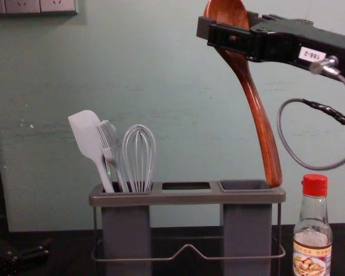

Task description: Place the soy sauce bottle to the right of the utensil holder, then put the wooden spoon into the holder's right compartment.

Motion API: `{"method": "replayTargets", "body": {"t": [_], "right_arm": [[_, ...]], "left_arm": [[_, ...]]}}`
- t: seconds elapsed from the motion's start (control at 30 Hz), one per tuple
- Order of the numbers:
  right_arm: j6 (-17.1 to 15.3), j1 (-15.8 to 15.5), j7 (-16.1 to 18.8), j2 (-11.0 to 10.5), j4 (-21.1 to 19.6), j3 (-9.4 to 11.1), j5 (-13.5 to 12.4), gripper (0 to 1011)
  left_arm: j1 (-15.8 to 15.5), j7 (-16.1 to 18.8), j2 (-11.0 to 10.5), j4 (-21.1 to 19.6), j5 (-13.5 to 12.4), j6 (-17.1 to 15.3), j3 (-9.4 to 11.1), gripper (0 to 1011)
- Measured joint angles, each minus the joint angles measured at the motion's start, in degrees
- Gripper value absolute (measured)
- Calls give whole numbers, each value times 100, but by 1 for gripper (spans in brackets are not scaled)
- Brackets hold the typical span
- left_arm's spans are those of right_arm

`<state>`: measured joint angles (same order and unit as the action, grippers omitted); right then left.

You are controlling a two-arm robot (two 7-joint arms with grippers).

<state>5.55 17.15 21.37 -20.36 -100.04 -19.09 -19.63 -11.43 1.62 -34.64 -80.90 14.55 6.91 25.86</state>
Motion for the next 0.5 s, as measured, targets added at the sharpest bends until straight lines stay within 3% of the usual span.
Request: {"method": "replayTargets", "body": {"t": [0.3, 0.5], "right_arm": [[436, 419, -77, 361, 830, 29, 193, 840], [901, 683, -60, 568, 1366, 30, 459, 840]], "left_arm": [[0, 0, 0, 0, 0, 0, 0, 1005], [0, 0, 0, 0, 0, 0, 0, 1005]]}}
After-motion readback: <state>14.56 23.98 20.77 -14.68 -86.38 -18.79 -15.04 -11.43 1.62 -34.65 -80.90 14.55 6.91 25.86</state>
